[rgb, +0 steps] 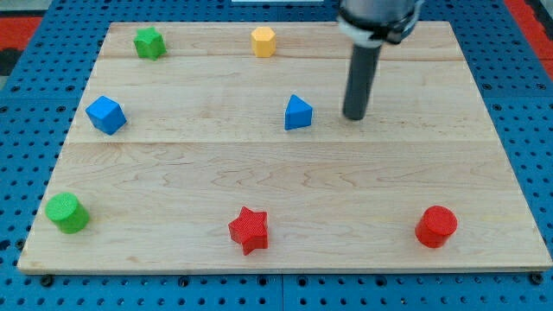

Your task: Push the yellow heart downwards

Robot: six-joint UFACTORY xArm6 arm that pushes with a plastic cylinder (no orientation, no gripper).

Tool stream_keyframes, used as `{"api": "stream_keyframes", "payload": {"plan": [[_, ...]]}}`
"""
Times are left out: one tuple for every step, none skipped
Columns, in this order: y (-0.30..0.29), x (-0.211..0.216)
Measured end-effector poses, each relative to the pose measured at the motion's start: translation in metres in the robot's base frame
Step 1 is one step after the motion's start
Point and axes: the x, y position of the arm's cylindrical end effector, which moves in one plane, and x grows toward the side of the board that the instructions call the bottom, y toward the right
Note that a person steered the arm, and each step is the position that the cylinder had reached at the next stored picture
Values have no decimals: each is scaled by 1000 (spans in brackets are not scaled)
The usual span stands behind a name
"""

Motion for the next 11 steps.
{"api": "stream_keyframes", "payload": {"plan": [[53, -44], [126, -61], [157, -84], [153, -146], [118, -178], [64, -183], [7, -170], [-2, -143], [-2, -132], [1, -130], [5, -99]]}}
